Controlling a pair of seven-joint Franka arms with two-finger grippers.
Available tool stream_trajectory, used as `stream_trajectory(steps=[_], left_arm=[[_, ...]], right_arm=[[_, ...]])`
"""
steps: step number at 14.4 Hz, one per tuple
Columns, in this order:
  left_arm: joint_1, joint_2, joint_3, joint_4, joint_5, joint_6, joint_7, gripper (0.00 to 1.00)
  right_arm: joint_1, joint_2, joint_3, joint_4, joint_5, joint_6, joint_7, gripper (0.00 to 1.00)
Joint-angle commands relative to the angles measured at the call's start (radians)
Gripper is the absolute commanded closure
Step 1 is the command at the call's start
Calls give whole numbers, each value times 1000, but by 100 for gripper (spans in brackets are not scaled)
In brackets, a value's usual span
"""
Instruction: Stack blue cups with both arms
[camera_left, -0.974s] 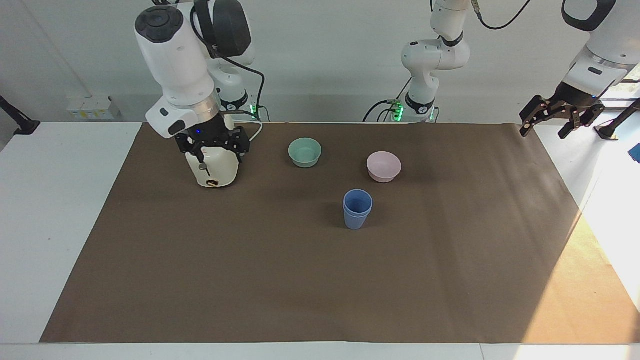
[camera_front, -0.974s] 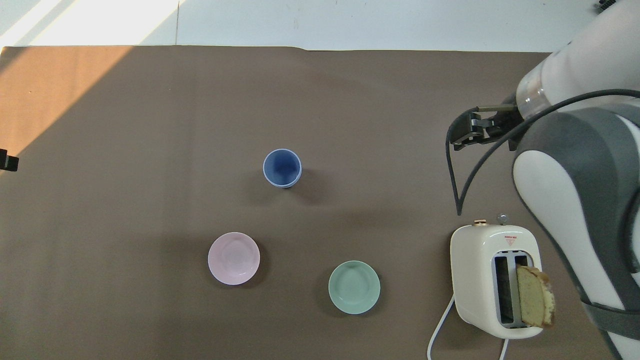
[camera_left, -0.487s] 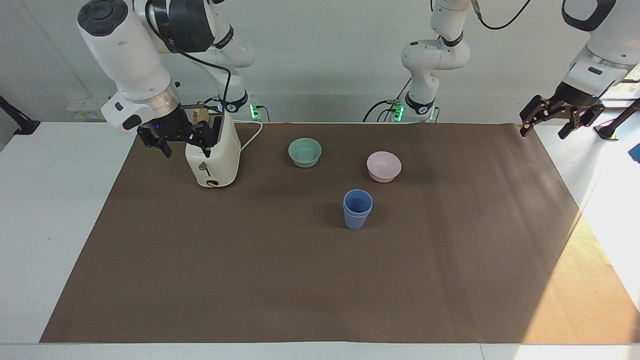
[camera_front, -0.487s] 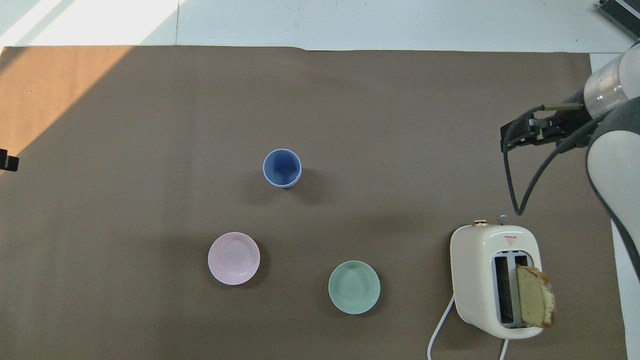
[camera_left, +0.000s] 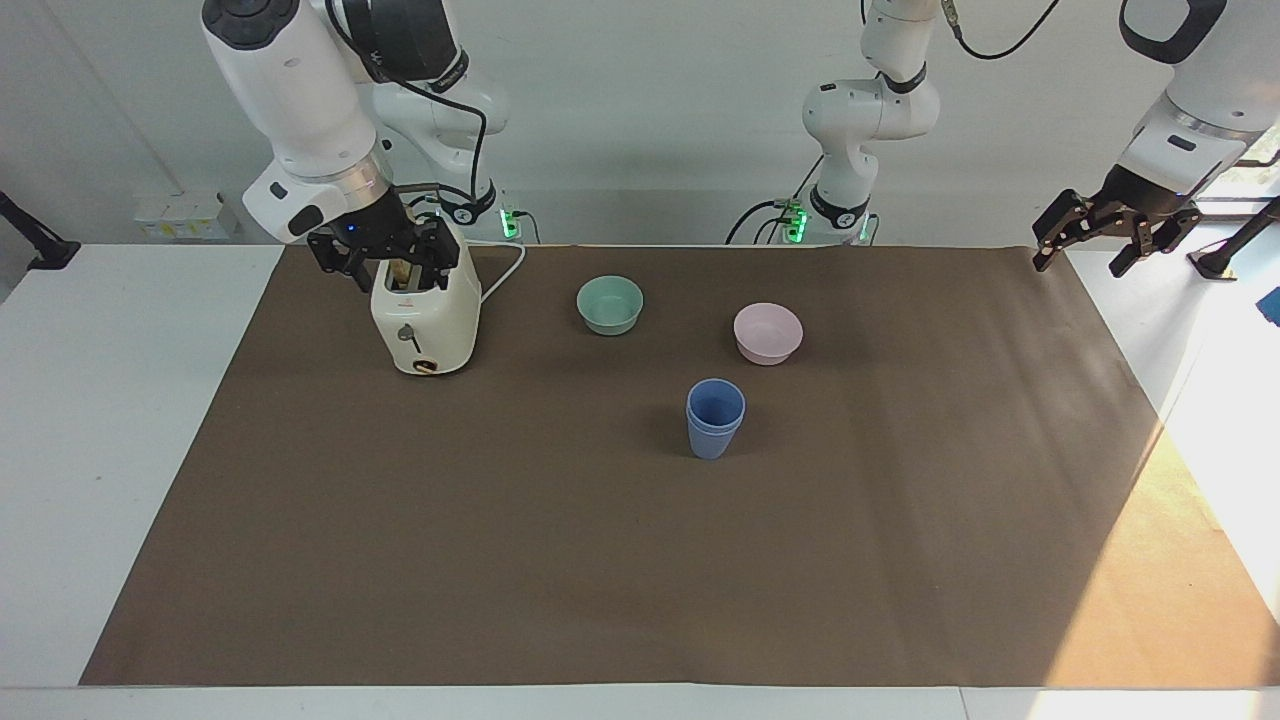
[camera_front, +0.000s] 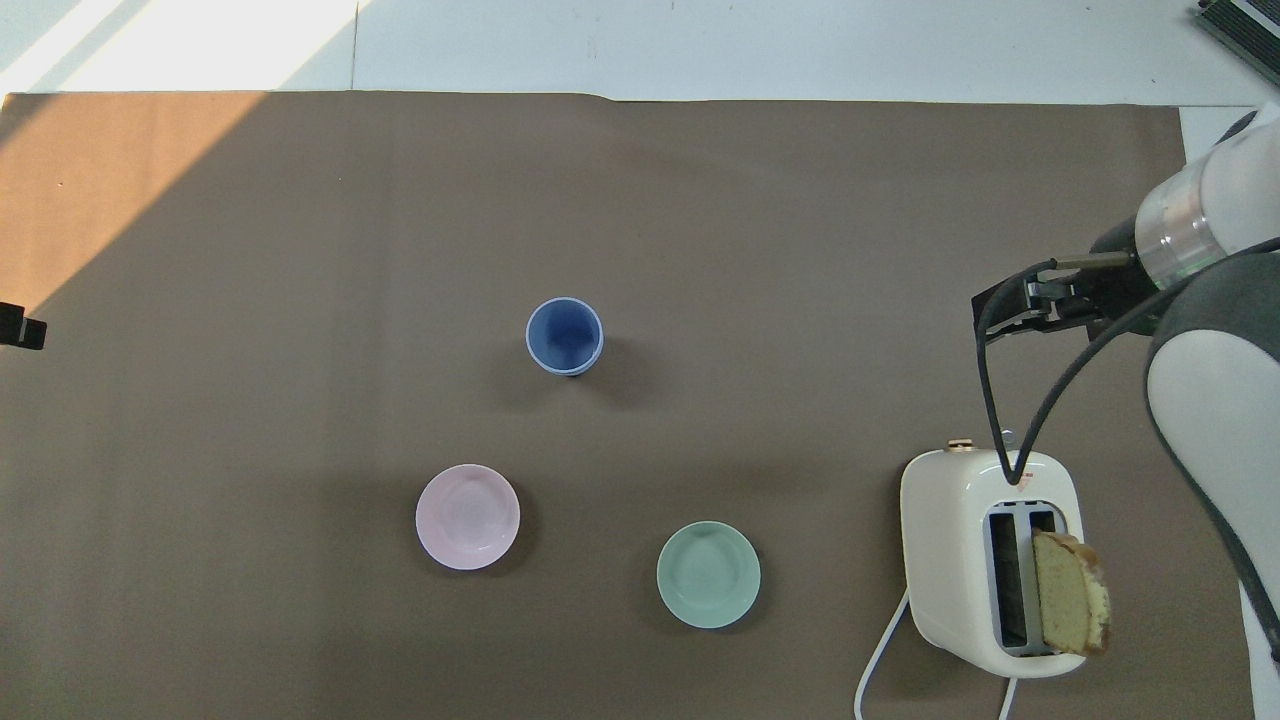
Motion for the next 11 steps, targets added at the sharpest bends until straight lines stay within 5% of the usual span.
stream_trajectory(steps=[1, 11], left_arm=[[-2, 13, -2, 33, 19, -35, 9, 0], [-4, 7, -2, 24, 16, -35, 9, 0]], right_arm=[[-23, -22, -3, -34, 22, 25, -11, 0], [-42, -22, -7, -34, 22, 25, -11, 0]])
